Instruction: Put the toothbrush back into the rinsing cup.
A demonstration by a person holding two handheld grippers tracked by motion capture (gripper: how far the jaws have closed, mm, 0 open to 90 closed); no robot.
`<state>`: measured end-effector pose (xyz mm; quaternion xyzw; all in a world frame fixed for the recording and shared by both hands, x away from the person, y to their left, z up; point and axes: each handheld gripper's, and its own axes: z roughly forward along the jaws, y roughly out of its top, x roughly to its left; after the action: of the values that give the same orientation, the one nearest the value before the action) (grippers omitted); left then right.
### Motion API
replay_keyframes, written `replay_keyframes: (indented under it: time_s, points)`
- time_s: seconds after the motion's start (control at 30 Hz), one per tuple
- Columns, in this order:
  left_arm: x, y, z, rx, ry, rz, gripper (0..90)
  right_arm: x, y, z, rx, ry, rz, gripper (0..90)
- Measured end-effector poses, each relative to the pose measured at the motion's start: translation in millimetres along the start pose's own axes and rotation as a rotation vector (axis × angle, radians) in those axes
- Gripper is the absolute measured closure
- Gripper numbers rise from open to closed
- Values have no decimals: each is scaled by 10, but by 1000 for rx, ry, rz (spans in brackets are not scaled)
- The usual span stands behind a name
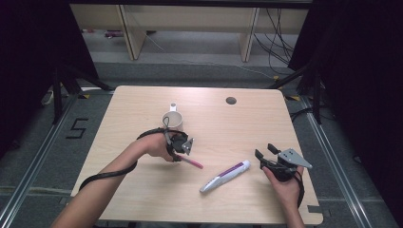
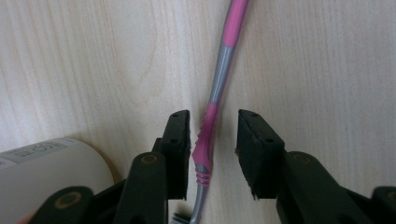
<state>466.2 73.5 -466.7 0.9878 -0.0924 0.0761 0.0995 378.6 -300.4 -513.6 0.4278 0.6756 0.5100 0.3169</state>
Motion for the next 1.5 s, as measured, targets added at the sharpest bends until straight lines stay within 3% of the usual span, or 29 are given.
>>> replay_keyframes:
  time_s: [0.07, 0.1, 0.17, 0.4, 0.43, 0.5, 0.6, 0.67, 0.73, 0.77, 0.83, 0.93, 1.0, 1.07, 1.1, 1.13, 1.17, 1.2, 1.3, 1.33, 1.37, 1.43, 1.47, 1.5]
  points:
    - [17, -5, 15, -2, -8, 1, 689, 16, -1, 0, 10, 9, 23, 393]
    - [10, -12, 33, -19, -16, -22, 694, 17, 5, -13, 28, 4, 20, 394]
    - [55, -32, 35, 23, -23, 8, 700, 16, 5, -12, 27, 5, 19, 394]
    - [94, -31, 61, 63, -56, 32, 703, 24, 3, -3, 14, 10, 24, 394]
    - [116, -27, 71, 81, -61, 40, 711, 44, 2, -12, 30, 16, 53, 394]
    - [125, -27, 80, 84, -66, 40, 718, 14, -2, 7, -1, 8, 10, 394]
    - [154, -19, 87, 108, -82, 67, 729, 12, -1, 6, -1, 9, 11, 394]
    - [145, -18, 101, 88, -95, 43, 741, 13, 2, -3, 16, 15, 19, 394]
    - [152, -15, 109, 96, -102, 45, 744, 6, 1, 1, 7, 13, 9, 394]
    - [172, -9, 104, 121, -105, 68, 747, 7, -1, 5, 5, 20, 16, 394]
    - [156, -11, 119, 110, -117, 45, 755, 5, -1, 4, 2, 19, 14, 394]
    - [149, -9, 126, 112, -119, 45, 771, 4, 0, 3, 7, 22, 14, 394]
    - [156, -4, 118, 131, -122, 67, 777, 31, 2, -10, 29, 13, 44, 394]
    - [151, -5, 116, 137, -128, 64, 786, 35, 0, -6, 28, 19, 52, 394]
    - [127, -11, 125, 117, -133, 32, 792, 35, 0, -6, 28, 19, 51, 394]
    - [143, -7, 114, 141, -132, 63, 792, 35, 0, -6, 28, 19, 51, 394]
    - [116, -13, 120, 130, -142, 35, 794, 42, 5, -13, 37, 22, 59, 394]
    - [116, -13, 120, 130, -142, 35, 795, 17, 6, -3, 27, 19, 25, 393]
    - [102, -16, 116, 136, -146, 22, 798, 24, 6, -2, 31, 23, 34, 394]
    - [107, -14, 109, 156, -155, 40, 799, 23, 6, -2, 31, 24, 34, 394]
    - [78, -20, 112, 136, -160, 6, 800, 23, 6, -2, 31, 24, 34, 395]
    - [69, -23, 109, 136, -166, -2, 800, 22, 6, -1, 33, 27, 35, 395]
    - [69, -24, 97, 145, -164, 13, 801, 15, 5, 7, 17, 14, 22, 400]
    - [31, -33, 64, 112, -156, -21, 801, 13, 7, 6, 23, 19, 19, 417]
